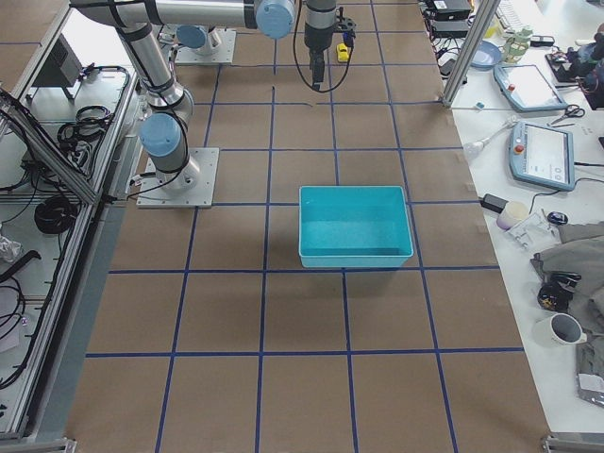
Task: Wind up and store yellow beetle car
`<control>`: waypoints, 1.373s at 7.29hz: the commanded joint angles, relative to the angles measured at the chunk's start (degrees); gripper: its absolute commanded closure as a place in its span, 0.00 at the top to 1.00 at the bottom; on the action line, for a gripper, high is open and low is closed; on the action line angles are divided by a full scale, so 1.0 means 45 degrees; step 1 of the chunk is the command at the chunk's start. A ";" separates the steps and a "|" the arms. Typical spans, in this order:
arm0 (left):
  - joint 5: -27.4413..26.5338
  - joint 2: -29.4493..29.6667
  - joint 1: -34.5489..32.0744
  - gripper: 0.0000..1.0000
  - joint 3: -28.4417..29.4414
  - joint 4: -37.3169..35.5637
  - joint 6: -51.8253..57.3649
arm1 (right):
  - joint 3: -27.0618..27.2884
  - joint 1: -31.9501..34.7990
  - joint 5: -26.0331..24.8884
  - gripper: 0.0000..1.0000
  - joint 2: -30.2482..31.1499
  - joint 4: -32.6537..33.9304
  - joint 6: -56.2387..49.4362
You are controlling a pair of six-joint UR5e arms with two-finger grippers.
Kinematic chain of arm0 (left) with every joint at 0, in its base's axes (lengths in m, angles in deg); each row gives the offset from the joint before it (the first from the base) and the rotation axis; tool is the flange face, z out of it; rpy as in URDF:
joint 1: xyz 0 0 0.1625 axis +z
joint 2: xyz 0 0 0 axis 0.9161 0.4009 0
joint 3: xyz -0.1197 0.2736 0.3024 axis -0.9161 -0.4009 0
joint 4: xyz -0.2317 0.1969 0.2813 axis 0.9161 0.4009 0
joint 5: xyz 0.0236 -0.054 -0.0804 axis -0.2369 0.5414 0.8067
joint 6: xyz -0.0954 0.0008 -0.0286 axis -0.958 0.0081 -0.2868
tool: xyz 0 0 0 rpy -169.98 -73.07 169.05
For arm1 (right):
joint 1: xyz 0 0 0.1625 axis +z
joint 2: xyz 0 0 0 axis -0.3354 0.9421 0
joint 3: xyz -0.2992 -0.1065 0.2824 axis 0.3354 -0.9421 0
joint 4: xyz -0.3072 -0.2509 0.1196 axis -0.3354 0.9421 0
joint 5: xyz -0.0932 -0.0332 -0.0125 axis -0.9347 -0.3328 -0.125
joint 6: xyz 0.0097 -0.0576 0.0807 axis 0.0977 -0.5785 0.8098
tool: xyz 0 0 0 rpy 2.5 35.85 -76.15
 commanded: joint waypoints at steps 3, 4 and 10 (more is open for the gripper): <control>0.0033 -0.0018 0.0016 1.00 -0.0009 -0.0019 0.0154 | 0.0024 0.0000 0.0130 1.00 -0.0082 0.0011 0.0087; 0.0033 -0.0018 0.0016 1.00 0.0010 -0.0019 0.0154 | 0.0004 0.0000 0.0130 1.00 -0.0063 0.0011 0.0087; -0.0065 -0.0310 -0.0004 1.00 0.0010 0.0078 0.0155 | 0.0023 0.0000 -0.0006 1.00 -0.0063 -0.0008 0.0009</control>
